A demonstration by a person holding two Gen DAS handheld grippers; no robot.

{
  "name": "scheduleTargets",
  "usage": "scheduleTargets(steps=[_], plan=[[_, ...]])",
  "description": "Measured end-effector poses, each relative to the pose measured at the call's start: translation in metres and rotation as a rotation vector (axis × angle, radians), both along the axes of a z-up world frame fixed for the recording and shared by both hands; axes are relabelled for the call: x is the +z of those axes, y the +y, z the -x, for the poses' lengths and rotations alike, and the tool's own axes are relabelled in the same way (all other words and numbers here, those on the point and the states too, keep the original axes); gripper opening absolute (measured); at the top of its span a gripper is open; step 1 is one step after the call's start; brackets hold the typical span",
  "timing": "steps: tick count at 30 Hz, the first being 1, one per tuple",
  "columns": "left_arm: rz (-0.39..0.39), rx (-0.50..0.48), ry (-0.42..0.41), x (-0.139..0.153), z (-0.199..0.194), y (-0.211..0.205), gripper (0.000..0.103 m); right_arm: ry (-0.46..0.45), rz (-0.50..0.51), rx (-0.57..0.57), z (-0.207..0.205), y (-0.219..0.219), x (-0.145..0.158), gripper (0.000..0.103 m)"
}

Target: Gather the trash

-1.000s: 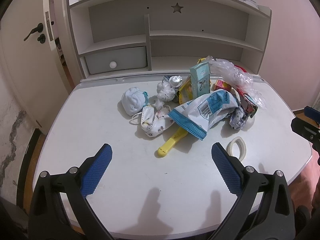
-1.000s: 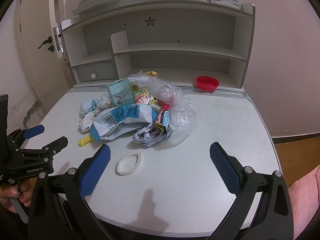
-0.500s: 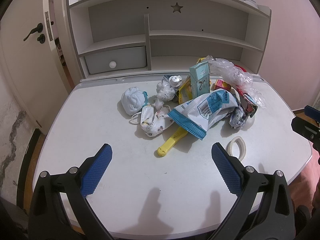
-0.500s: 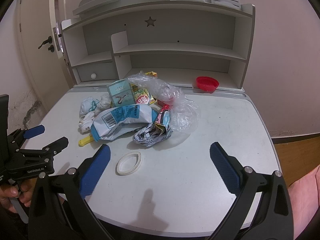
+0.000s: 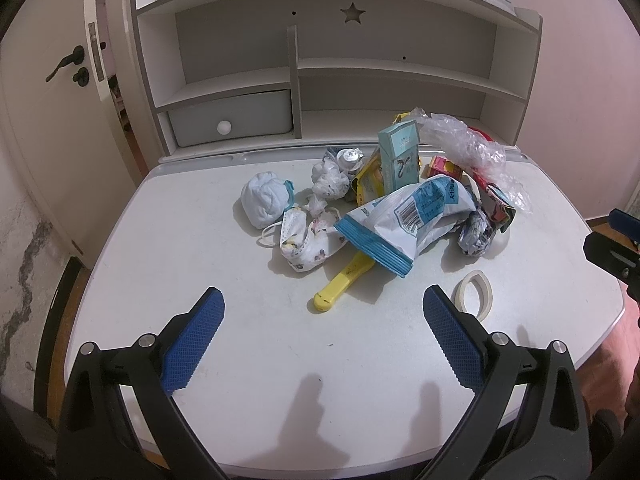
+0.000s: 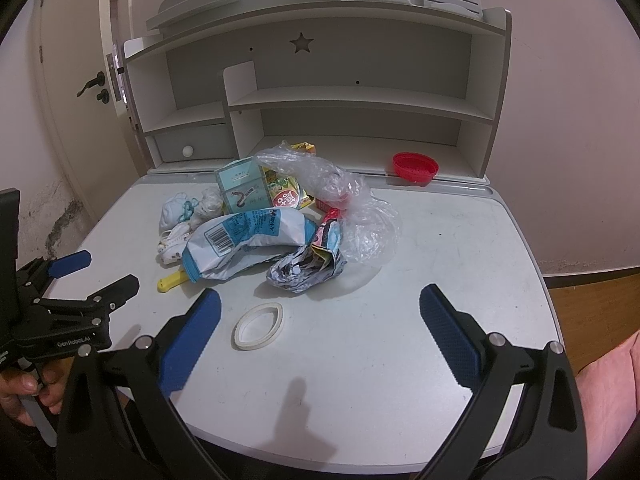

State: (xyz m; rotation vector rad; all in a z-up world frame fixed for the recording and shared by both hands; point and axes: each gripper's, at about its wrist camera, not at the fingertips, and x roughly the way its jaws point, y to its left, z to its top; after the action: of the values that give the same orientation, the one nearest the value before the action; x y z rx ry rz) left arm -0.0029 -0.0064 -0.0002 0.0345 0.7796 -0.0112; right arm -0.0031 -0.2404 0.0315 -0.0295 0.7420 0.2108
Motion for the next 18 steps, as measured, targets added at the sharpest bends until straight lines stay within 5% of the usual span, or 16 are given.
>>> scheduleTargets(steps=[18], plan=[[0.019,-0.004,0.053,-0.006,-0.03,0.026,0.097,0.042,-0.026,0.044,-0.008,-0.004,-0.008,0.096]])
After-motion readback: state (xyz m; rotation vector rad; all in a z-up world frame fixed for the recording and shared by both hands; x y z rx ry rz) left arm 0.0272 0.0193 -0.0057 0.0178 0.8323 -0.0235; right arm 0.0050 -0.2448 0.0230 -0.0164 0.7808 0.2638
